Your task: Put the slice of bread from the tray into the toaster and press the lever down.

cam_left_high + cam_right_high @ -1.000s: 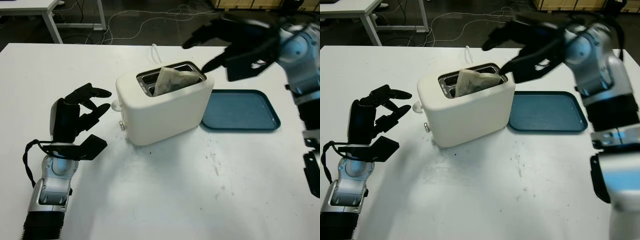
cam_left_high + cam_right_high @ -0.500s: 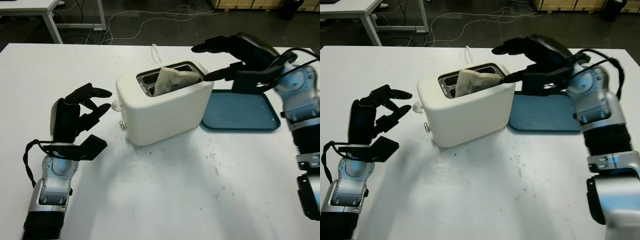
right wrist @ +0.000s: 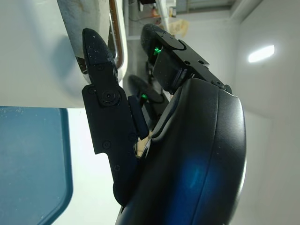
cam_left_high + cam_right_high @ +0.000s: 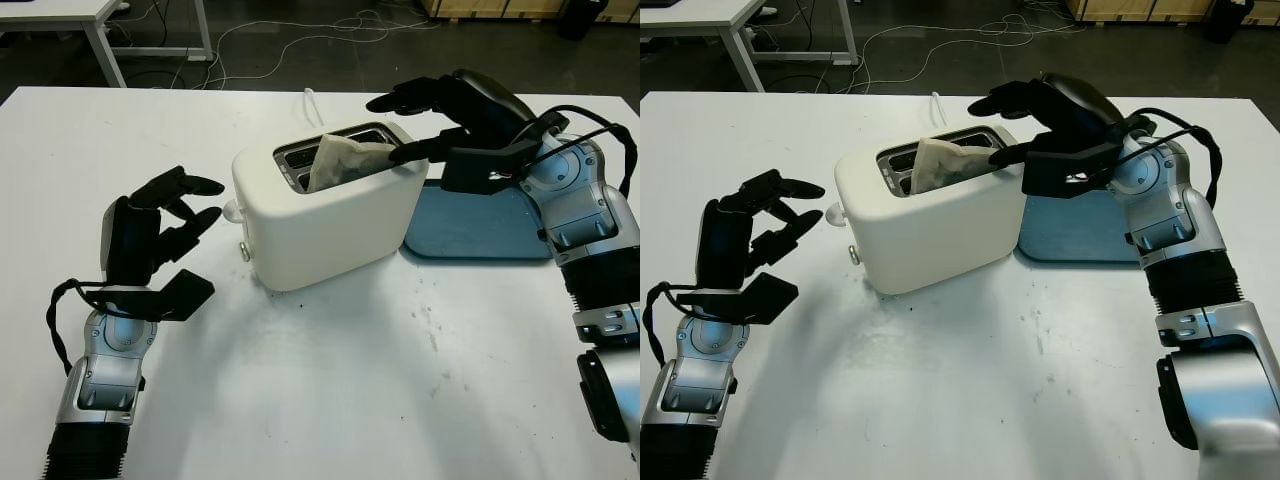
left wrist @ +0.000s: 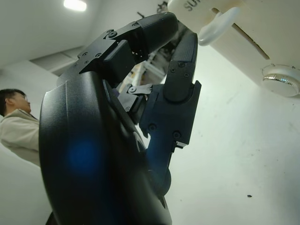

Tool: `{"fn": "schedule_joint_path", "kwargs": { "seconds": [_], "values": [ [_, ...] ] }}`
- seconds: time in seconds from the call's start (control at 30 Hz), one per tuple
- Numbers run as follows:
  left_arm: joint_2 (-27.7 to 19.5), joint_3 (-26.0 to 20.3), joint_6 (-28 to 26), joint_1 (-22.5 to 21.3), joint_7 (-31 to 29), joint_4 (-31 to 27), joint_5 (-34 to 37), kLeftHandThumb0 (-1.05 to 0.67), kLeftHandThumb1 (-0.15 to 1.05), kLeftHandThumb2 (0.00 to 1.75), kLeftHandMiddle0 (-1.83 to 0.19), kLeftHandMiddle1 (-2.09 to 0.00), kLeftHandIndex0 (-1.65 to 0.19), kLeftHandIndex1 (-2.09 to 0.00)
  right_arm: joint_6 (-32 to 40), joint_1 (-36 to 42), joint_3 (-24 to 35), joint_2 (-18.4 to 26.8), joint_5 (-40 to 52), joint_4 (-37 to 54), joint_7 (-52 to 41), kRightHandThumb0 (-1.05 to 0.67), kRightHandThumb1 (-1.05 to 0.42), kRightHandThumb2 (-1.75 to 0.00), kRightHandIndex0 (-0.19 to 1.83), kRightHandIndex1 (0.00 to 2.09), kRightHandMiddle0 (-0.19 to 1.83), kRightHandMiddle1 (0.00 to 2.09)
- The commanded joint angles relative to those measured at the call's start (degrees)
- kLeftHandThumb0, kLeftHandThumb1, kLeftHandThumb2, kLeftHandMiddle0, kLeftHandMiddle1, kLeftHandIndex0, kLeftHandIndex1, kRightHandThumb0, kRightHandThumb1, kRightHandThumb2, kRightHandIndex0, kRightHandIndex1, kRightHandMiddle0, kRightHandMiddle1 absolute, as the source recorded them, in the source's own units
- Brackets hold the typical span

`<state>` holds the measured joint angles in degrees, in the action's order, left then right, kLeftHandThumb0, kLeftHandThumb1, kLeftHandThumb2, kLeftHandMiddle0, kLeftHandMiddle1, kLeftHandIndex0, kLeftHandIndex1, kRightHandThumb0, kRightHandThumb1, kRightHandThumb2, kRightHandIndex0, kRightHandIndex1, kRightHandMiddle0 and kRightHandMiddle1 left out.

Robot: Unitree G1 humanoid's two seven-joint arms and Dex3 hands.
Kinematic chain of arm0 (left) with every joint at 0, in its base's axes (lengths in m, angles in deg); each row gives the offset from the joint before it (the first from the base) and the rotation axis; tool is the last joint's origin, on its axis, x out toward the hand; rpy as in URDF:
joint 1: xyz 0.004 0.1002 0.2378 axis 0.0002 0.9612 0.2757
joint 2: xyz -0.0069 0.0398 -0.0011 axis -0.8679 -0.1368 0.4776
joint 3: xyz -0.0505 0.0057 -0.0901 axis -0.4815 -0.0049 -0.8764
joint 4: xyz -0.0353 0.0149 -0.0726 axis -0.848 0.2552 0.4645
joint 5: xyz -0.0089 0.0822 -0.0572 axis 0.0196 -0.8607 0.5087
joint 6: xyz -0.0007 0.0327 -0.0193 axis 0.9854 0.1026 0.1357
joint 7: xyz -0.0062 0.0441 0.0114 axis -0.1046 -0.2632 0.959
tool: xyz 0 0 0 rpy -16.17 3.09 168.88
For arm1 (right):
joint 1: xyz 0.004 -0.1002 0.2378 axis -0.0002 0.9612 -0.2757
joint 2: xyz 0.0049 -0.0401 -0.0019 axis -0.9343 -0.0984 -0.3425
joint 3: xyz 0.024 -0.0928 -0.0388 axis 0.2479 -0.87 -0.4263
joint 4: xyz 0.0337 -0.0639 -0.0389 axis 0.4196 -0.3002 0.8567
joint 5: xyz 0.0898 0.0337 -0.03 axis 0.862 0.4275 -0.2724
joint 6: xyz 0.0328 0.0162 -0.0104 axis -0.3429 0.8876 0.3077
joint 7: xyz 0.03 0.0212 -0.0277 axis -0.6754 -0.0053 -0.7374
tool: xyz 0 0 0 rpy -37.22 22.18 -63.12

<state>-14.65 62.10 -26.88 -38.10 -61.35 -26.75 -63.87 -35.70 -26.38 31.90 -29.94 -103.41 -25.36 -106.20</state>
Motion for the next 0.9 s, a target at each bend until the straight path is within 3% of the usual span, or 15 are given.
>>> {"fn": "schedule_joint_path", "kwargs": {
  "seconds": [0.0,0.17,0.37,0.67,0.87],
  "values": [
    [-0.1,0.2,0.2,-0.1,0.2,-0.2,0.1,-0.36,0.92,0.05,-0.69,-1.48,-0.77,-0.76,-0.1,-1.1,-0.4,-0.3,-0.3,0.2,0.6,-0.46,-0.83,0.00,0.43,0.87,0.80,0.04],
    [-0.2,0.2,0.9,-0.1,0.1,0.0,0.4,-0.35,0.92,0.05,-0.68,-1.47,-0.77,-0.76,2.0,-1.6,-1.4,0.2,-1.1,1.4,-1.3,-0.48,-0.85,0.00,0.48,0.64,0.81,0.02],
    [-0.2,0.2,0.1,0.0,0.0,-0.5,0.2,-0.35,0.92,0.04,-0.67,-1.46,-0.77,-0.76,1.6,-1.9,-1.9,0.2,-0.7,0.8,-2.0,-0.49,-0.83,0.00,0.53,0.58,0.83,0.02],
    [0.1,0.2,0.2,0.2,0.1,-0.6,0.4,-0.35,0.92,0.05,-0.68,-1.46,-0.77,-0.75,-0.1,-3.2,-3.1,0.0,-1.4,-2.3,-1.1,-0.50,-0.83,0.00,0.58,0.54,0.84,0.02],
    [0.1,0.1,0.0,0.2,0.1,-0.7,0.3,-0.35,0.92,0.04,-0.67,-1.48,-0.77,-0.75,-0.7,-3.2,-3.0,-0.4,-0.7,-3.0,-1.0,-0.47,-0.82,0.00,0.78,0.71,0.99,0.08]
  ]
}}
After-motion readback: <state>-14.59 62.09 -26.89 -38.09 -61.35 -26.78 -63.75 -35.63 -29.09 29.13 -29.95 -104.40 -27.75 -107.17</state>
